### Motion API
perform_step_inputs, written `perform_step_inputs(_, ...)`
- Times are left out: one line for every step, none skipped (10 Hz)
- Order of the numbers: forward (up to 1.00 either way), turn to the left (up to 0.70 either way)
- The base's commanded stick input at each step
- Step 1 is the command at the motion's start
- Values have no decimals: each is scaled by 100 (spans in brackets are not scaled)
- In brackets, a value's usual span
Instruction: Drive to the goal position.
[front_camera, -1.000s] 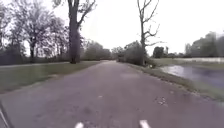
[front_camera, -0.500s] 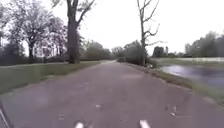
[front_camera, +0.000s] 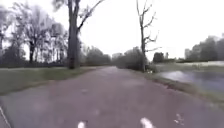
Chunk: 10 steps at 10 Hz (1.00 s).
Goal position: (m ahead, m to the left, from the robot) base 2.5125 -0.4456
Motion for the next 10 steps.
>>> perform_step_inputs(70, 0)
perform_step_inputs(70, 0)
perform_step_inputs(70, 0)
perform_step_inputs(70, 0)
perform_step_inputs(70, 0)
perform_step_inputs(70, 0)
perform_step_inputs(70, 0)
perform_step_inputs(70, 0)
perform_step_inputs(70, 0)
perform_step_inputs(70, 0)
